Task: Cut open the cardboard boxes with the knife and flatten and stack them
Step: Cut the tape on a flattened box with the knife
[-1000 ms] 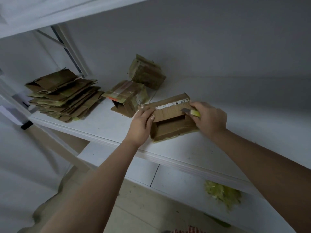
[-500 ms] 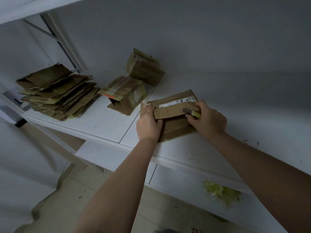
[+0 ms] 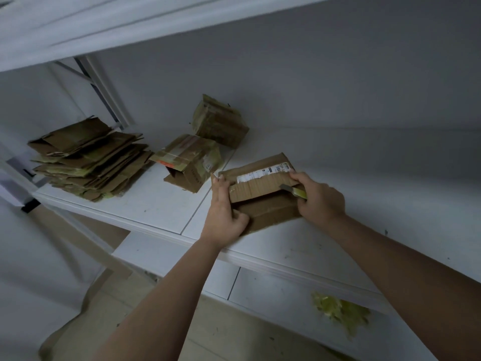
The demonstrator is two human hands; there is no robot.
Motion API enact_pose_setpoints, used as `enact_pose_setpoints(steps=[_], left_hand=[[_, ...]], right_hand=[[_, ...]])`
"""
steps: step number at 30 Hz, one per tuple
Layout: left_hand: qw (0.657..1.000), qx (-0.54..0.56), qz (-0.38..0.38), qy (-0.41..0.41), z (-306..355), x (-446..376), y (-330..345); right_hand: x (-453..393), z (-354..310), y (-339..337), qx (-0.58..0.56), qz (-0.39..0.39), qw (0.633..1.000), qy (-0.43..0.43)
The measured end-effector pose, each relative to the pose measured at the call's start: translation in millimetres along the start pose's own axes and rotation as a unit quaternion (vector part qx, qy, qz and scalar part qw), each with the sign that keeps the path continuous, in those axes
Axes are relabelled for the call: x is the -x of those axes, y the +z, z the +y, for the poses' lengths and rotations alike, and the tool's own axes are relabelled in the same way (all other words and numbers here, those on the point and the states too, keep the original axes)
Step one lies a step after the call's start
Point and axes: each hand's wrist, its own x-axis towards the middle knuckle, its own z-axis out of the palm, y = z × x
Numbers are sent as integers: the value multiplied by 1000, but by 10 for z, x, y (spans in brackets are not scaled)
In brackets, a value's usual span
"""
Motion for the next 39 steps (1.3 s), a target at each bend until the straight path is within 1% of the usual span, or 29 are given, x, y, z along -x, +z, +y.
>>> enact_pose_setpoints(steps=[3, 8, 10, 13, 17, 20, 22, 25, 28, 31, 34, 35, 37, 39], left_hand=[[1000, 10, -29, -5, -49, 53, -133], [998, 1, -59, 21, -216, 156, -401], [997, -17, -74, 31, -290, 214, -511], [992, -60, -78, 75, -294, 271, -604], [994, -61, -45, 85, -228, 319, -645], [995, -39, -44, 79, -206, 325, -682], [997, -14, -33, 64, -169, 315, -704], [998, -12, 16, 52, -71, 248, -726], [997, -28, 59, 38, 86, 95, -721], [997, -32, 65, 8, 267, -126, -690], [997, -68, 28, -18, 404, -322, -625], [996, -90, -1, -20, 426, -367, -593], [985, -149, -84, -23, 444, -401, -522], [962, -218, -164, -29, 419, -378, -438]], right_hand=[[1, -25, 4, 9, -13, 1000, -12], [5, -52, -14, 28, -39, 998, -45], [-5, -42, -3, 28, -45, 998, -35], [-12, 3, 27, -7, -38, 999, -8], [11, 55, -8, -74, 1, 997, -25], [49, 61, -90, -129, 34, 990, -40], [51, 93, -133, -156, 63, 985, -33], [-8, 139, -142, -164, 97, 982, -6], [-126, 66, -174, -191, 94, 977, 17], [-252, -103, -258, -249, 57, 966, 35], [-341, -229, -282, -250, -2, 968, 31], [-359, -261, -276, -247, -28, 968, 26], [-392, -292, -225, -225, -87, 970, 4], [-397, -295, -146, -180, -139, 973, -28]])
